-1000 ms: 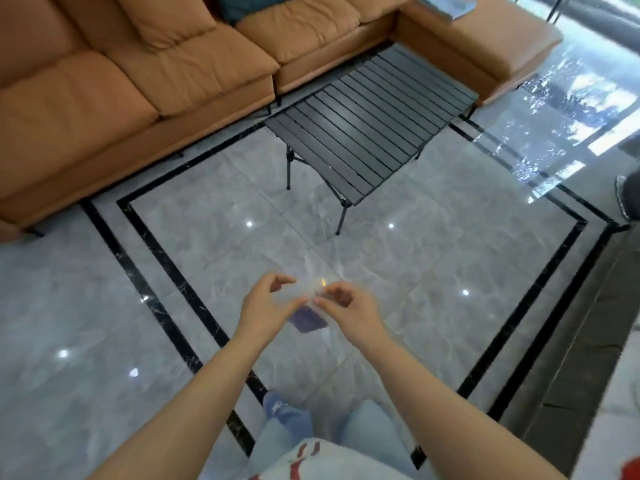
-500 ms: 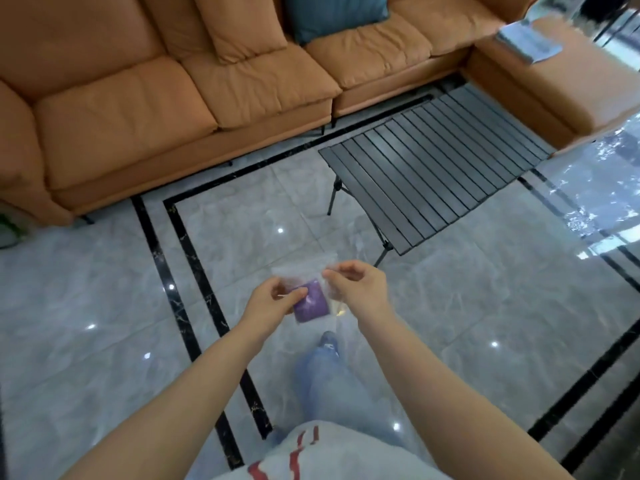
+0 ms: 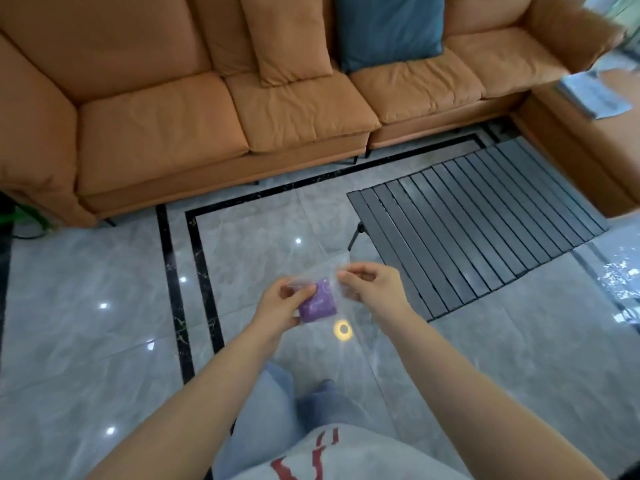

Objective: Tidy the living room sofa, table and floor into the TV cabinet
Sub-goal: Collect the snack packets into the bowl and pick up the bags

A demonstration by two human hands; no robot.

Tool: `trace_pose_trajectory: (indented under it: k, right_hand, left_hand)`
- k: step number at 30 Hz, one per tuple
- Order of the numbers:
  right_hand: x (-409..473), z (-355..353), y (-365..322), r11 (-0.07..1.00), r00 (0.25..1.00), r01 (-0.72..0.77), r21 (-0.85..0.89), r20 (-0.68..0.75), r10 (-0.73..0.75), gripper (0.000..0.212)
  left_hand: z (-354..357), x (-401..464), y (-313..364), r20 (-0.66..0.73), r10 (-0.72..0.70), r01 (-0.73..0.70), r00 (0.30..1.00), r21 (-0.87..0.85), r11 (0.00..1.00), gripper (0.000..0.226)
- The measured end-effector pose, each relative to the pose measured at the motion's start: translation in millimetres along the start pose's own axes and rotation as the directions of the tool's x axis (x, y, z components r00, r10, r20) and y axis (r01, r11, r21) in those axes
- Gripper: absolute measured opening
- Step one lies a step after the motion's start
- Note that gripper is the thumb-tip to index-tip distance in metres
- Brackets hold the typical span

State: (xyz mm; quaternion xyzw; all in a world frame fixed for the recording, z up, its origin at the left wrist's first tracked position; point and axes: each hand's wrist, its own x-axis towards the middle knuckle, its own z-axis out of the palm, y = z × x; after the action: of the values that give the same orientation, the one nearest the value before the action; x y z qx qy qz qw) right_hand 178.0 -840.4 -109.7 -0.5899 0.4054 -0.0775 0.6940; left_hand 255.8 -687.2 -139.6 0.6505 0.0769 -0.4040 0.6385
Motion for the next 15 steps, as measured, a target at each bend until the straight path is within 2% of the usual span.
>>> trace_pose_trajectory:
  k: [2, 6, 12, 15]
  right_hand:
    - [18, 9, -6, 1.0, 1.0, -0.019, -0.016, 0.008, 0.019, 0.017]
    - [56, 29, -17, 0.999, 0.999, -0.045, 0.006, 0.004, 0.045, 0.009]
    - [132, 73, -62, 0.999, 0.998, -0.039, -0.012, -0.051, 0.039, 0.011]
    - [166, 96, -90, 0.997, 0.998, 0.001, -0.084, -0.065, -0.007, 0.017]
  left_hand:
    - [-3, 24, 8, 0.01, -0.012, 0.012, 1.0, -0.003, 1.0, 0.022]
    - [-12, 75, 29, 0.044, -0.021, 0.022, 0.999, -0.017, 1.0, 0.015]
    - [-30, 158, 95, 0.052, -0.041, 0.044, 0.998, -0.061, 0.997, 0.004]
    - [-43, 192, 129, 0.111, -0.044, 0.05, 0.993, -0.049, 0.998, 0.014]
